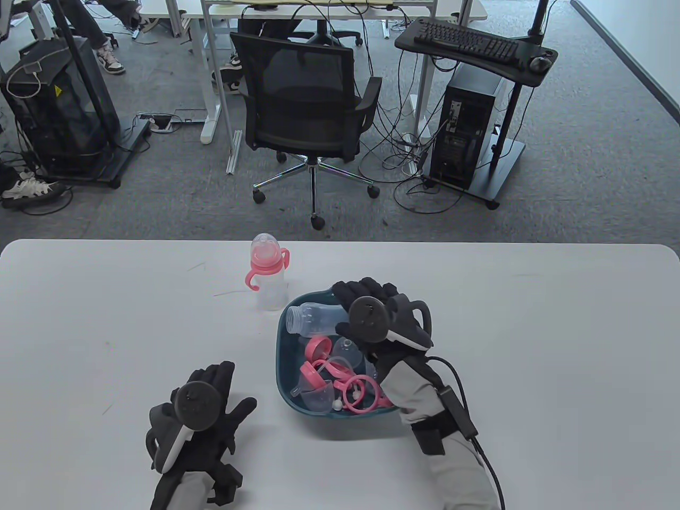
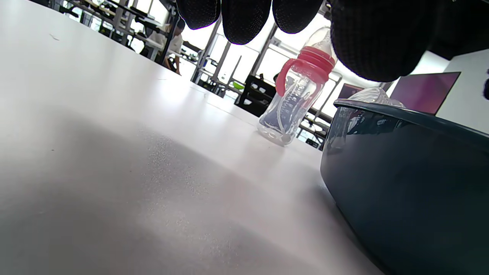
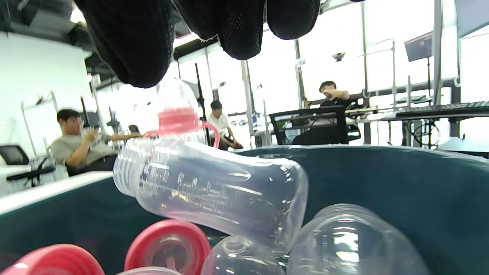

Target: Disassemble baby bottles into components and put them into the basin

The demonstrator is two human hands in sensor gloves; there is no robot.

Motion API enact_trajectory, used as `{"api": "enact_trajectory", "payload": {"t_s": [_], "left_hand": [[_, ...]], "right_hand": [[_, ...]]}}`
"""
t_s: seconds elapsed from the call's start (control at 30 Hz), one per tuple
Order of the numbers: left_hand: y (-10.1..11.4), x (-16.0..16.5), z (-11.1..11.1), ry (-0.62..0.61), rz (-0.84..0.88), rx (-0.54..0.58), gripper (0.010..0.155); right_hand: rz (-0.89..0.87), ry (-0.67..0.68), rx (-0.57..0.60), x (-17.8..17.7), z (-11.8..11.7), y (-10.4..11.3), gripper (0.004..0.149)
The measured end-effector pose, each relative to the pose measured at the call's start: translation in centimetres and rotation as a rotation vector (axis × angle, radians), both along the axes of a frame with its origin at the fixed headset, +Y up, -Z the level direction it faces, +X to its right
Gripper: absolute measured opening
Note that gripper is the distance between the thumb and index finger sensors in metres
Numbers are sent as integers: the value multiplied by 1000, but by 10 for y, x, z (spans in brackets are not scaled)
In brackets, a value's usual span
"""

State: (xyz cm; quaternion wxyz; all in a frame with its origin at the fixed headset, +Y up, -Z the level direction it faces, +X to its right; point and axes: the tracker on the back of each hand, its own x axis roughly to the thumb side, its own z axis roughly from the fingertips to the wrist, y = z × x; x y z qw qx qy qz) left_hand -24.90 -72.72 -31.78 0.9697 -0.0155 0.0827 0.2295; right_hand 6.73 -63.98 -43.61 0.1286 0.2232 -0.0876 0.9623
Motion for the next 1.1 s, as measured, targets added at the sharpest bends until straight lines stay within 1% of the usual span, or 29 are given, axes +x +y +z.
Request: {"api": "enact_trajectory", "payload": {"t_s": [0.13,0.23,0.37,0.5,0.6,0.7,0.8,0.97,1.1], "left_hand": [[0,-1,0,6,4,-2,78],[3,0,-2,6,-7,11,78],[3,0,-3,8,-12,14,77],[4,2,-5,8,-14,16,78],[6,3,-6,16,-24,27,77],[6,5,-9,31,-29,28,74],[10,6,-18,63,-32,7,70],[31,9,-45,121,-60,-3,69],[52,12,-77,144,-80,-30,66]], "right_hand": [[-62,-31,26,36,27,0,72],[-70,-63,34,62,46,-6,71],[-80,-121,46,95,70,-18,71],[-137,-165,54,122,91,-39,70],[-151,-185,33,132,97,-51,70],[-149,-198,25,139,98,-62,70],[-124,-201,22,143,98,-69,69],[-127,-229,26,157,103,-70,69],[-179,-252,28,166,105,-66,69]]}}
